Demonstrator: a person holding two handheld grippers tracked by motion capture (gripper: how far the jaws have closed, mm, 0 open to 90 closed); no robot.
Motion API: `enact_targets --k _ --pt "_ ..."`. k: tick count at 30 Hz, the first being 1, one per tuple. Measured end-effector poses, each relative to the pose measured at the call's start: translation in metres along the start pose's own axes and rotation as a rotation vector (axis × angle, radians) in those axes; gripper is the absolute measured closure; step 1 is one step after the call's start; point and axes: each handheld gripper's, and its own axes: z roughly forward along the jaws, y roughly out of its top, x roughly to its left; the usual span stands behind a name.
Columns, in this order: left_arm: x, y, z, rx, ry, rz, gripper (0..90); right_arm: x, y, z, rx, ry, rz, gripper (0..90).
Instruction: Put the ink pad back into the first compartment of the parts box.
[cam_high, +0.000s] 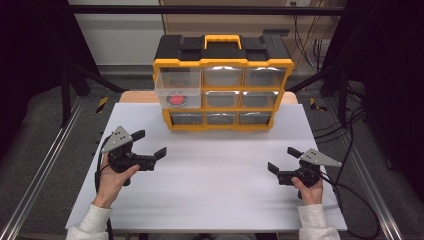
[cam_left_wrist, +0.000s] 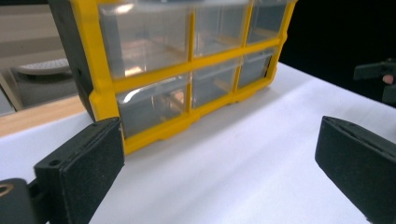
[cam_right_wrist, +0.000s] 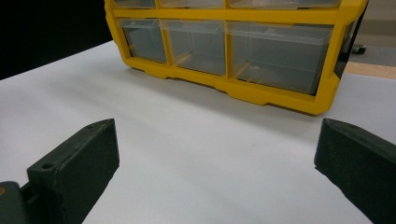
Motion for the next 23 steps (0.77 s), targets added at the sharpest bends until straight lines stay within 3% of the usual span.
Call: enact_targets --k 8,18,23 --pt "0.007 -0.032 0.001 0.032 0.002 -0.013 1.4 0.001 0.0 0.001 0.002 0.003 0.003 0.5" --pt "0.016 -0.054 0.003 0.036 0.0 -0.037 1.5 0.0 -0.001 0.001 0.006 0.004 0.005 0.5" --pt "0.018 -0.062 0.001 0.04 0.008 -0.027 1.4 0.0 -0.002 0.002 0.016 0.005 0.001 0.5"
